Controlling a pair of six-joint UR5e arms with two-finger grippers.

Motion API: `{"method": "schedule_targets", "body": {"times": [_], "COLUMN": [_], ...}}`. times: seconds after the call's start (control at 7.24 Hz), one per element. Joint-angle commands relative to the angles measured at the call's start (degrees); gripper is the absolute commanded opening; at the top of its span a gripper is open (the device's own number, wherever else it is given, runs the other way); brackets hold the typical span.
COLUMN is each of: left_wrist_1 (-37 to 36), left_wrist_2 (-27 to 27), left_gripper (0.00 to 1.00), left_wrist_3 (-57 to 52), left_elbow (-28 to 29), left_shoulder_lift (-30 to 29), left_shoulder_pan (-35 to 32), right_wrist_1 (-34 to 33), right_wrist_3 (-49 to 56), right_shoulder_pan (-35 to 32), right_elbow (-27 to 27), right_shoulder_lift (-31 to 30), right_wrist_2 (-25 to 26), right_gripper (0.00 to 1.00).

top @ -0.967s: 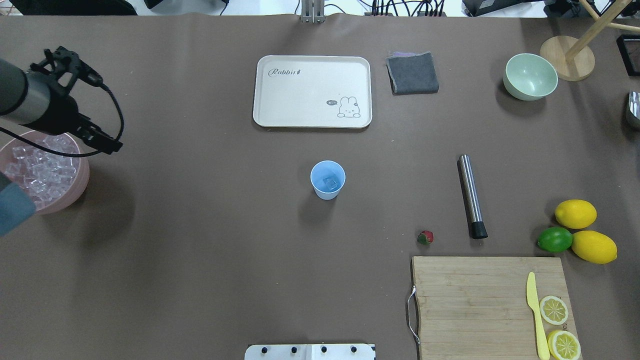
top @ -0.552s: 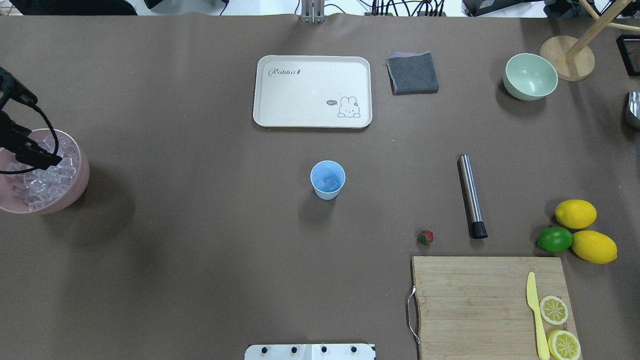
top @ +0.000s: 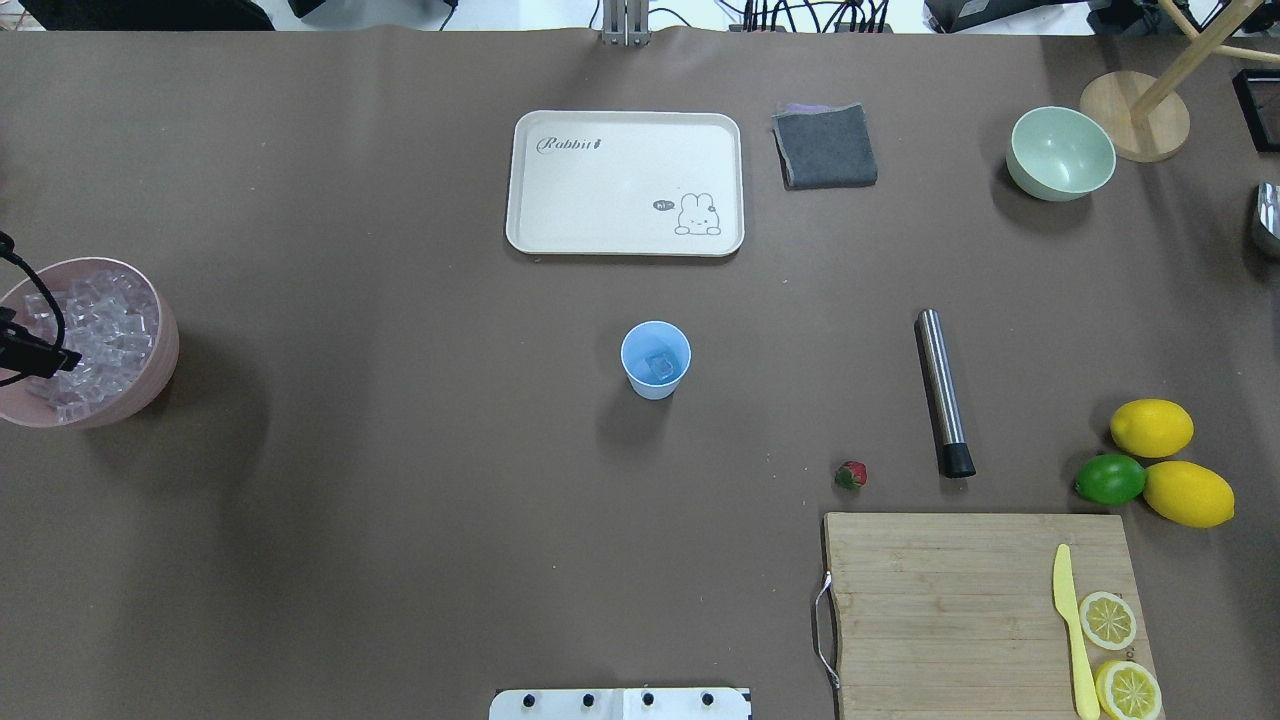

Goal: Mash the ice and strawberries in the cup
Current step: 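Move the left gripper back over the pink ice bowl, then lower the left gripper and grasp another ice cube in the bowl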

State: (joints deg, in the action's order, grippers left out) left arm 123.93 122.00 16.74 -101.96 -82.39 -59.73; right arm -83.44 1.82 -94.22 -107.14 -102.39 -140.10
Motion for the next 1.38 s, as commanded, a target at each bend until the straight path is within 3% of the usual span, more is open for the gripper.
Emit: {"method": "schedule_targets", "body": {"times": [0.0,0.28,0.55,1.24], "left_wrist_1": [4.03,7.01,8.43,8.52], "left_wrist_2": [0.08,-0.01,-0.01,-0.01], "left_gripper": [0.96,0.91,0.80,0.78], "left_wrist_3": [4.00,7.78,7.78,7.87], "left_elbow": [2.28,3.25,3.88,3.88], "left_shoulder_lift": [0.56,0.91,0.91,1.00], "left_shoulder_pan": [0.58,2.07,2.77,3.48], "right_wrist_1": [0.04,0.12,0.12,0.04], "right_wrist_3": [0.03,0.03,0.03,0.03], "right_shoulder_pan": [0.00,0.00,0.00,0.00], "right_elbow": [0.00,0.00,0.00,0.00], "right_shoulder_lift": [0.00,0.00,0.00,0.00], "right_wrist_2": [0.00,0.00,0.00,0.09], "right_gripper": [1.00,1.00,1.00,1.00]}}
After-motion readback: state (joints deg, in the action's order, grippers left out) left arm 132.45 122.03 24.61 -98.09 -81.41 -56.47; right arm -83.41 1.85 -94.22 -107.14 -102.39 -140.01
